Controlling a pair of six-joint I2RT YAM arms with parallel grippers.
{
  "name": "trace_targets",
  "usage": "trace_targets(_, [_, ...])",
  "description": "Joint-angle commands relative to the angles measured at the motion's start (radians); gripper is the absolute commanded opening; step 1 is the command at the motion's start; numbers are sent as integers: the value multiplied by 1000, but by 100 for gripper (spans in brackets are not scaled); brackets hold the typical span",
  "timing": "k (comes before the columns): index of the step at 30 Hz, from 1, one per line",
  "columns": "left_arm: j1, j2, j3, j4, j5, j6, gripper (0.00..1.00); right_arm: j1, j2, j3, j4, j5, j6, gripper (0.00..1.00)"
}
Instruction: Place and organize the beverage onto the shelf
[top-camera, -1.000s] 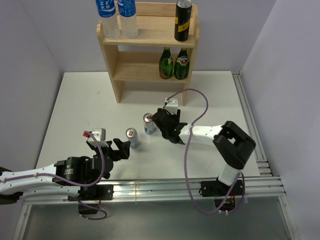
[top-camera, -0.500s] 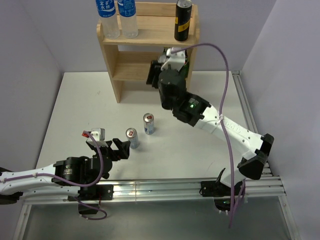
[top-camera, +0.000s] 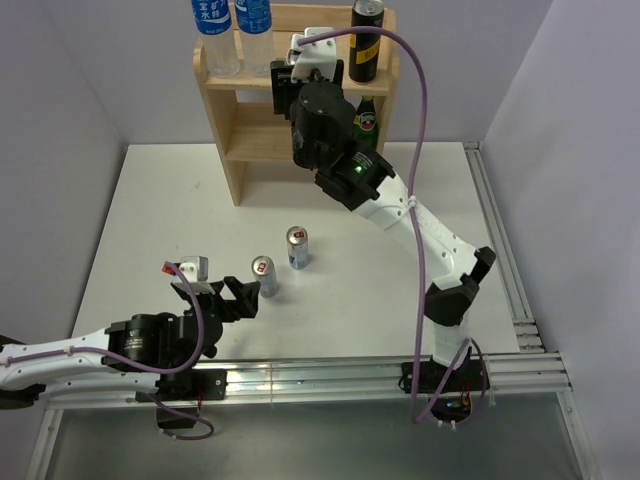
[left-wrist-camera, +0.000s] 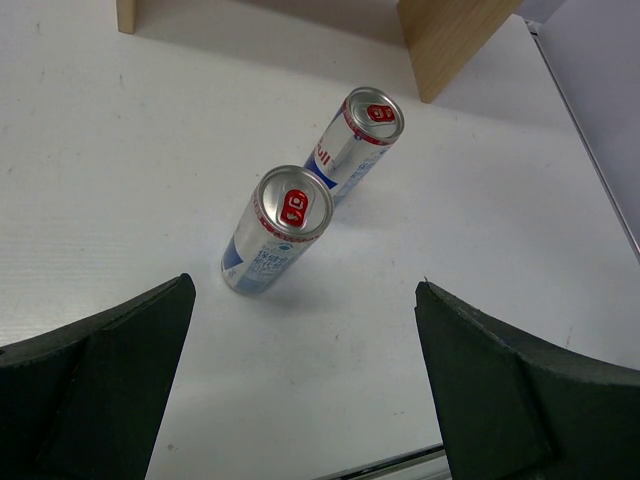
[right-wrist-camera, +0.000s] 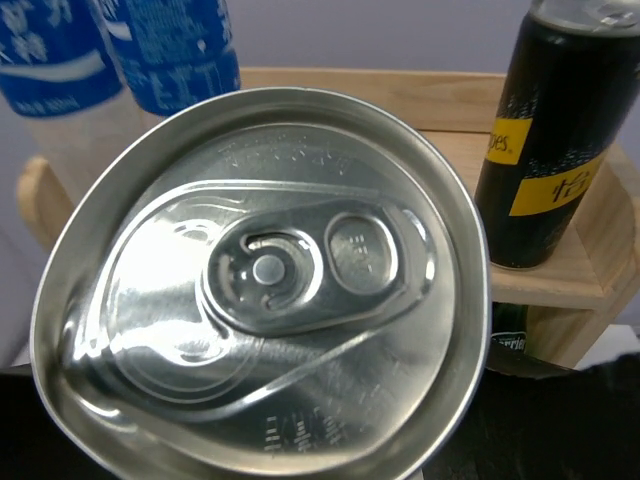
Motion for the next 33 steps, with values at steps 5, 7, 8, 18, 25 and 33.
trace_targets(5, [-6, -4, -3, 21, 11, 18, 99, -107, 40, 94, 94, -35, -50, 0])
trace_targets(7, [-6, 1, -2, 24, 11, 18, 99, -124, 57, 119, 105, -38, -72, 0])
trace_targets(8, [-6, 3, -2, 24, 11, 19, 99, -127, 63, 125, 117, -37, -79, 0])
trace_targets(18, [-6, 3, -3, 25, 14, 21, 99, -168, 100, 139, 134, -52, -78, 0])
trace_targets(25, [-6, 3, -3, 27, 17, 24, 99, -194, 126, 127, 160, -51, -72, 0])
trace_targets(33, [-12, 1, -2, 25, 14, 21, 98, -227, 161, 150, 164, -67, -34, 0])
